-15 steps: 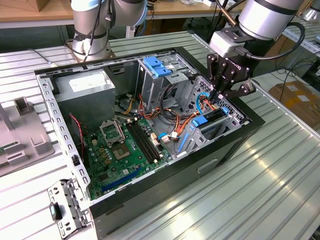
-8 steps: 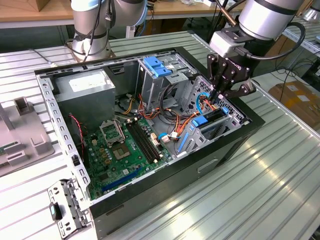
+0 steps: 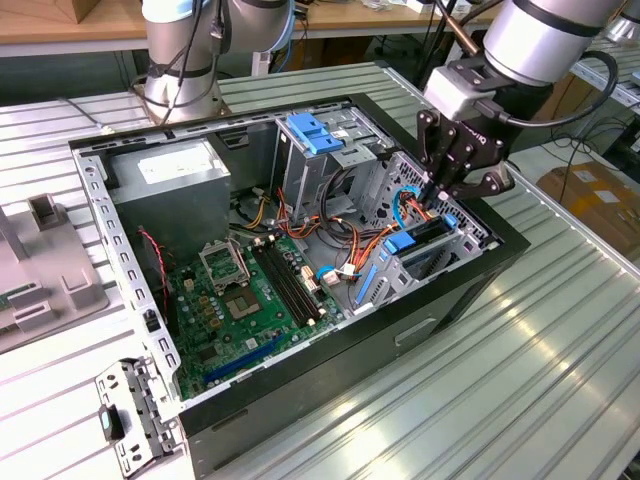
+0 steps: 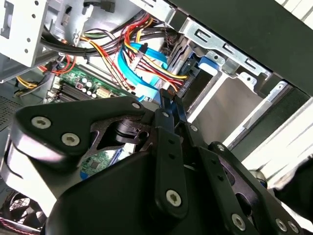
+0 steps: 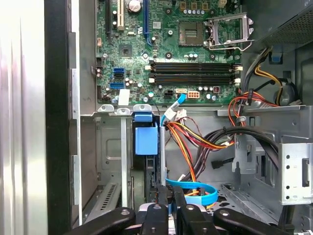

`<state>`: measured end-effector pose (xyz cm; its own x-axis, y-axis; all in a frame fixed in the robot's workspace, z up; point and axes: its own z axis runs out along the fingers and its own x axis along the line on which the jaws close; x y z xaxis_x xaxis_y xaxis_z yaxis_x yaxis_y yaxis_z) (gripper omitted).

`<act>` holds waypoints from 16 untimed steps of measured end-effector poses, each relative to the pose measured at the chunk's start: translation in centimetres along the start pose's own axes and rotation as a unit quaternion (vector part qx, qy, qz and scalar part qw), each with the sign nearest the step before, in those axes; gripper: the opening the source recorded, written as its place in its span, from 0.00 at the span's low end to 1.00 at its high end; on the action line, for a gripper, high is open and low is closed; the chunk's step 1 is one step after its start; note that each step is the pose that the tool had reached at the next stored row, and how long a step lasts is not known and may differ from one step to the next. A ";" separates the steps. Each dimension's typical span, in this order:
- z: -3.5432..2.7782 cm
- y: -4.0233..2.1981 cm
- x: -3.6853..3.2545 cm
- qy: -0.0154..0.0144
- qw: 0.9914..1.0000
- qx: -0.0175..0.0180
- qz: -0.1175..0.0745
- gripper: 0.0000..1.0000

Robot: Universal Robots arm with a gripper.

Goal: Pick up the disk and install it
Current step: 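Insert the second disk wire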

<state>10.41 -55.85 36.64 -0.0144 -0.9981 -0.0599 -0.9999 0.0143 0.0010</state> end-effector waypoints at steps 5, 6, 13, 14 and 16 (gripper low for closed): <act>-0.01 0.09 0.41 -0.035 0.999 0.000 0.000 0.16; 0.01 0.22 0.69 -0.036 0.999 0.000 0.000 0.16; 0.40 0.64 1.85 -0.037 0.999 -0.001 0.000 0.16; 0.47 0.69 1.94 -0.037 0.999 0.000 0.000 0.16; 0.58 0.74 2.06 -0.037 0.999 0.000 0.000 0.16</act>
<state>9.64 -57.85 35.94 -0.0144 -0.9910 -0.1329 -0.9999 0.0143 0.0020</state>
